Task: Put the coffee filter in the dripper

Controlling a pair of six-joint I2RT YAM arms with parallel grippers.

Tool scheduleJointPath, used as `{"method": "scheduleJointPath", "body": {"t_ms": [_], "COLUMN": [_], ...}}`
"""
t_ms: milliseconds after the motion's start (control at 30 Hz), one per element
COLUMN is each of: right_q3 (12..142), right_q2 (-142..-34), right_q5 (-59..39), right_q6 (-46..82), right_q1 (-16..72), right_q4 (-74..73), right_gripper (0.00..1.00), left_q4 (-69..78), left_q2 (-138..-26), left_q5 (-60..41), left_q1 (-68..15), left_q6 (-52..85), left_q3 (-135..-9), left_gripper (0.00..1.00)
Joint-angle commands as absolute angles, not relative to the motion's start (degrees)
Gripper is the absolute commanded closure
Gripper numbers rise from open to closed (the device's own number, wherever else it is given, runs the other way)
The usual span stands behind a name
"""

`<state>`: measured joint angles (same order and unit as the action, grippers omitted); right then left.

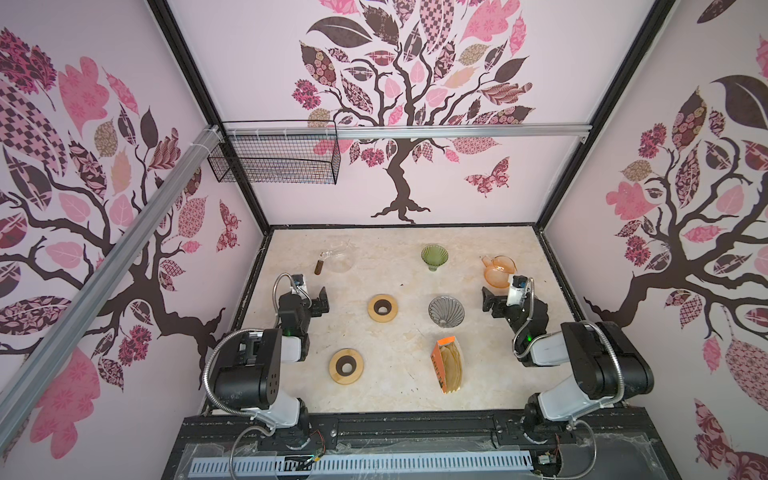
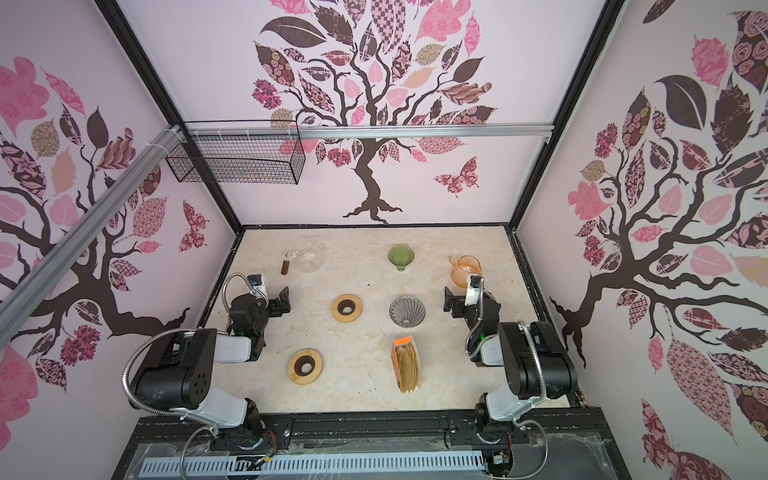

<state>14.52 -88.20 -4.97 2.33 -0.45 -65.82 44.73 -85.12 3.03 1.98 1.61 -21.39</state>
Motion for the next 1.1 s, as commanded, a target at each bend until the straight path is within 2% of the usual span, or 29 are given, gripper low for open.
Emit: {"method": "scheduleJointPath", "body": {"t_ms": [0,100,200,300,367,467,633,767,867,1067], "right_q3": [19.26,27.05,30.84,36.74,39.65,41.89,45.13,41.37,42.83,45.77], "right_q2": [-78.31,-71.53,-67.73,-65.52,-65.06,-65.12,-66.41,-62.62,-59.9,-59.39], "right_q5": [3.06,0.87,0.41,1.95,-2.08,-2.35,-13.35,-12.34,-14.35,-22.49], "right_q6": [5.47,8.99,18.63,29.28,31.52,42.68,46.25,48.4,47.9,45.64], "right_q1": [-0.26,-0.26,-0.26,-0.28,-0.34,-0.94,-1.8,-1.77,-1.76,0.74], "right_q4": [-50.87,-35.13,-30.44,-19.53,-17.18,-13.0,-13.9,-18.66,-14.72,-9.36], "right_gripper": [0.0,0.0,0.0,0.0,0.0,0.0,0.0,0.0,0.0,0.0], "left_q4": [34.73,26.94,10.33,-2.26,-4.49,-7.57,-17.15,-24.57,-33.79,-34.32], "left_q2": [-77.62,-70.49,-68.25,-66.05,-62.96,-57.47,-50.05,-47.34,-47.35,-48.2], "left_q5": [13.83,19.69,21.73,17.24,12.72,8.11,4.59,-1.79,0.66,-9.65], "left_q1": [-2.39,-3.51,-3.58,-3.6,-3.6,-3.44,-0.19,6.02,6.43,6.86], "left_q6": [0.29,12.19,25.34,31.76,35.06,40.84,44.9,45.17,45.92,40.66], "left_q3": [-27.16,-30.1,-38.32,-44.71,-45.27,-45.15,-47.34,-49.51,-52.11,-52.14], "left_gripper": [0.02,0.02,0.02,0.02,0.02,0.02,0.02,0.02,0.02,0.02]}}
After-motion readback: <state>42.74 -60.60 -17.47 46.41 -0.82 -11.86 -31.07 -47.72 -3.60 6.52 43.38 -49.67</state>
